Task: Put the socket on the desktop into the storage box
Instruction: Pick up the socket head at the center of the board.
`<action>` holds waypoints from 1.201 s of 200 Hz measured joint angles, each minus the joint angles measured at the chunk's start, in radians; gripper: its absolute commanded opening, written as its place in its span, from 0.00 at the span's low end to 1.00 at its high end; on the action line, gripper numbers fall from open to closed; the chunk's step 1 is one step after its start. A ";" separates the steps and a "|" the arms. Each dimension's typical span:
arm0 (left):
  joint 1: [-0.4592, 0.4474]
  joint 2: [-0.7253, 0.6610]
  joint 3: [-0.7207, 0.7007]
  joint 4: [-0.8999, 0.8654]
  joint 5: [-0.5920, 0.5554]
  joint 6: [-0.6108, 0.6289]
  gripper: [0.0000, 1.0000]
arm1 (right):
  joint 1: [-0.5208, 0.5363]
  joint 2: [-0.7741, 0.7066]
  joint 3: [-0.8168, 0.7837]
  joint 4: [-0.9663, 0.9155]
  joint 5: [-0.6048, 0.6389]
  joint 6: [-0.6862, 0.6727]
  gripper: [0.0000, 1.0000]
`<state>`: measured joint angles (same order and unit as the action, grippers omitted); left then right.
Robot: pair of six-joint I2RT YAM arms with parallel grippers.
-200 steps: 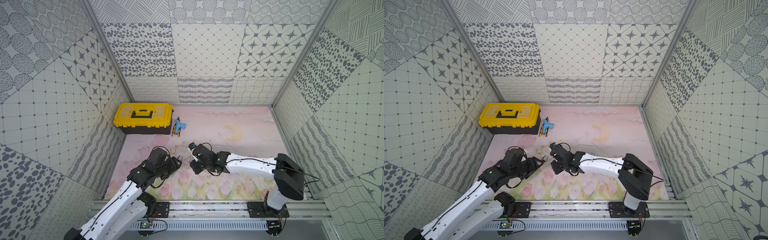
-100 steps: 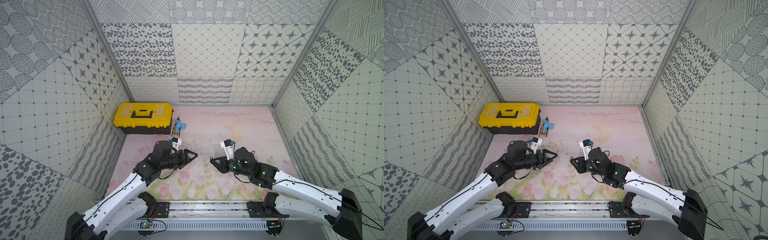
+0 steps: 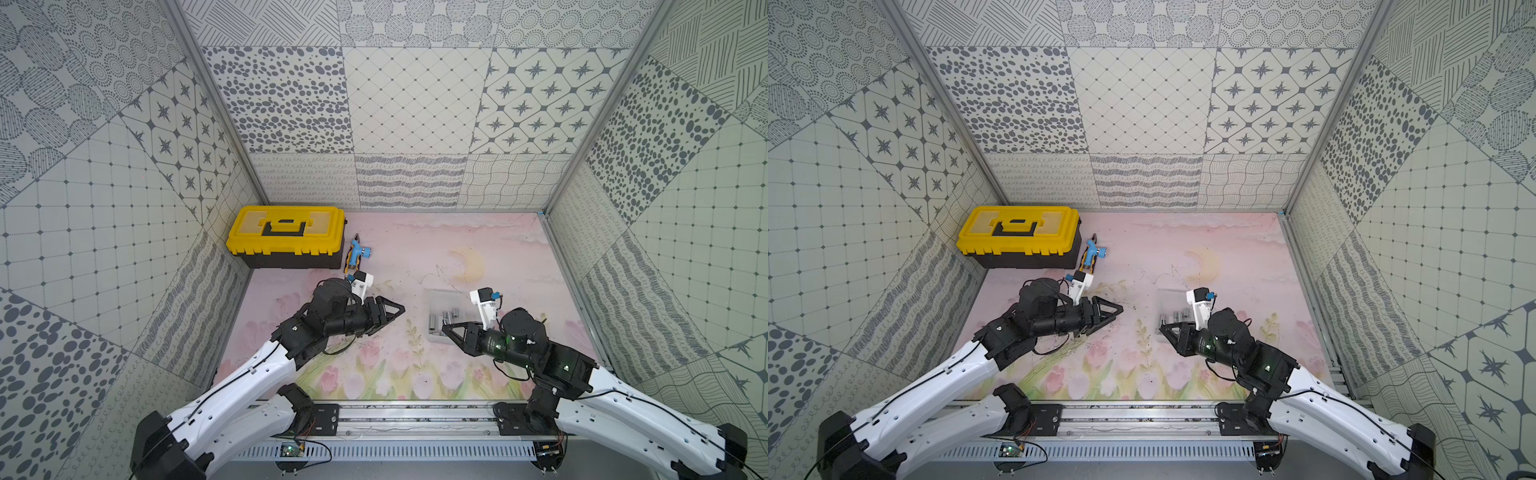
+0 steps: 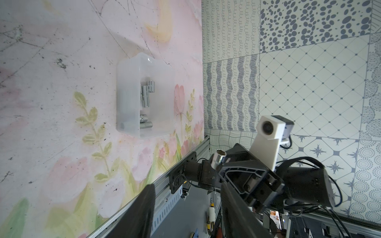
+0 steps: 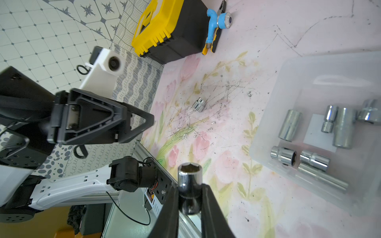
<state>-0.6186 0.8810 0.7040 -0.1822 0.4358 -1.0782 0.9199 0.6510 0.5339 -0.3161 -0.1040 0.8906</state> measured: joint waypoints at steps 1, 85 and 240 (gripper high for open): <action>0.000 -0.003 0.000 -0.002 -0.002 0.000 0.57 | -0.001 0.000 0.000 -0.002 -0.001 0.000 0.00; -0.008 -0.018 -0.091 0.061 -0.007 -0.058 0.62 | -0.013 0.101 0.007 0.021 -0.088 -0.031 0.00; 0.008 0.263 -0.020 0.433 0.237 -0.150 0.58 | -0.040 0.243 0.172 0.055 -0.157 -0.150 0.00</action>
<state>-0.6102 1.1439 0.6842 0.2512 0.6724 -1.2278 0.8795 0.8940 0.7059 -0.2607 -0.2607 0.7403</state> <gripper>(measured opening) 0.578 0.198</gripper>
